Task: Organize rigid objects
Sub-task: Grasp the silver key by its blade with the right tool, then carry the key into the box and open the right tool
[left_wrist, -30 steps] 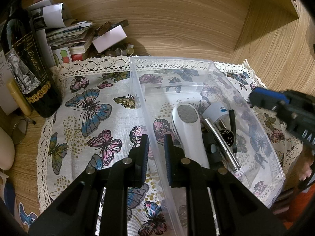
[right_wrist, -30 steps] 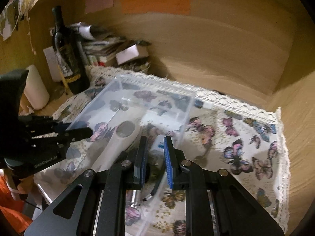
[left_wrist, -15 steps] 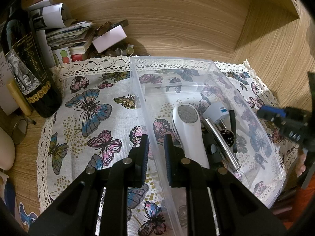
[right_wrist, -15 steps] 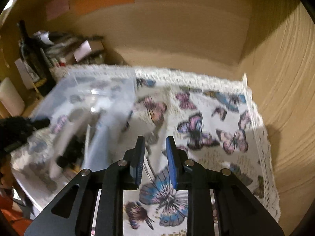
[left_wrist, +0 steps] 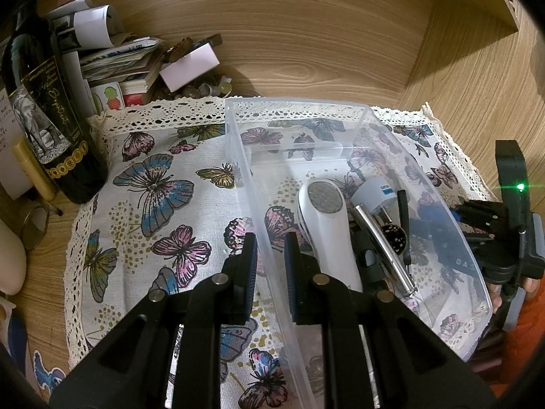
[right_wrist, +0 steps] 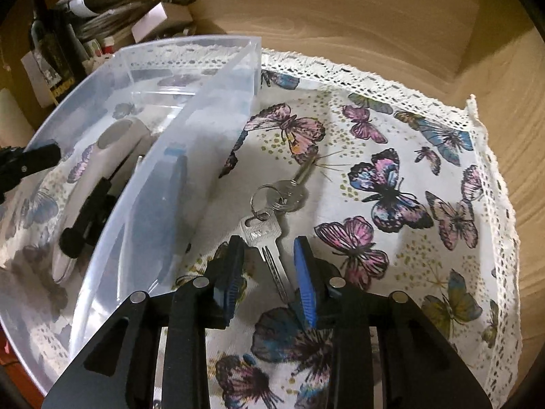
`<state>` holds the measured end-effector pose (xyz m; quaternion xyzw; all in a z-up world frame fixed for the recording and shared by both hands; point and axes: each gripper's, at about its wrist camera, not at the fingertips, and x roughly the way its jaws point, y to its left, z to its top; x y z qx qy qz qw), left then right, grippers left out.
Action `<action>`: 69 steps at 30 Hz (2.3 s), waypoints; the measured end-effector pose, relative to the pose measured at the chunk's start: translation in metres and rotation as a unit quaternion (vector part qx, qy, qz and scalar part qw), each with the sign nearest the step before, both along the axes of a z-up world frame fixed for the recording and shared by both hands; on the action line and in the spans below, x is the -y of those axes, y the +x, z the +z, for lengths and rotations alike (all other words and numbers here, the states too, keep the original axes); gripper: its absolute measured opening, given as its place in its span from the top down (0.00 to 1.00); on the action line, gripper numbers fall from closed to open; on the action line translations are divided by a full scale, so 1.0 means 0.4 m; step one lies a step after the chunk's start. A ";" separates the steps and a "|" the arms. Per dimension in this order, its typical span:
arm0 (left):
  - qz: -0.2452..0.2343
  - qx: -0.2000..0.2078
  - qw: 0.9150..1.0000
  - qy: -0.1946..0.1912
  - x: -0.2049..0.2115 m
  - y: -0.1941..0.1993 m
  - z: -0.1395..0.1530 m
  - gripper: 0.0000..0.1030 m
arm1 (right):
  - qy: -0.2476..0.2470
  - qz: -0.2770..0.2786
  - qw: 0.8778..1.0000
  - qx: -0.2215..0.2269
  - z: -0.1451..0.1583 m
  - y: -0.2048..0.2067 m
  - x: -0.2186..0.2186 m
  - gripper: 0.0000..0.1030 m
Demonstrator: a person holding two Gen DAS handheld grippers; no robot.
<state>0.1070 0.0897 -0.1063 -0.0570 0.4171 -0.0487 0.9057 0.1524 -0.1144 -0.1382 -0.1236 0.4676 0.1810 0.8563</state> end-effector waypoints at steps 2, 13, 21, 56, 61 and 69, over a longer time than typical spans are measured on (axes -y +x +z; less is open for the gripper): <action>-0.001 0.000 1.000 0.001 0.002 0.000 0.000 0.86 | -0.001 0.003 1.000 0.002 0.000 0.008 -0.004 0.71; -0.001 0.000 1.000 0.000 0.002 0.001 0.001 0.86 | 0.001 0.001 1.000 0.019 -0.002 0.029 -0.007 0.78; -0.001 0.001 1.000 0.001 0.001 0.001 0.000 0.86 | 0.026 -0.030 0.998 0.058 0.087 0.000 0.048 0.79; -0.002 0.001 1.000 0.001 0.002 0.001 0.001 0.86 | 0.086 0.076 0.988 0.101 0.195 -0.068 -0.145 0.87; -0.002 0.000 1.000 0.001 0.001 0.001 0.002 0.86 | 0.080 0.073 0.991 0.078 0.166 -0.055 -0.149 0.87; 0.002 0.003 1.000 0.001 0.001 -0.005 0.009 0.86 | 0.087 0.071 0.990 0.083 0.183 -0.071 -0.137 0.86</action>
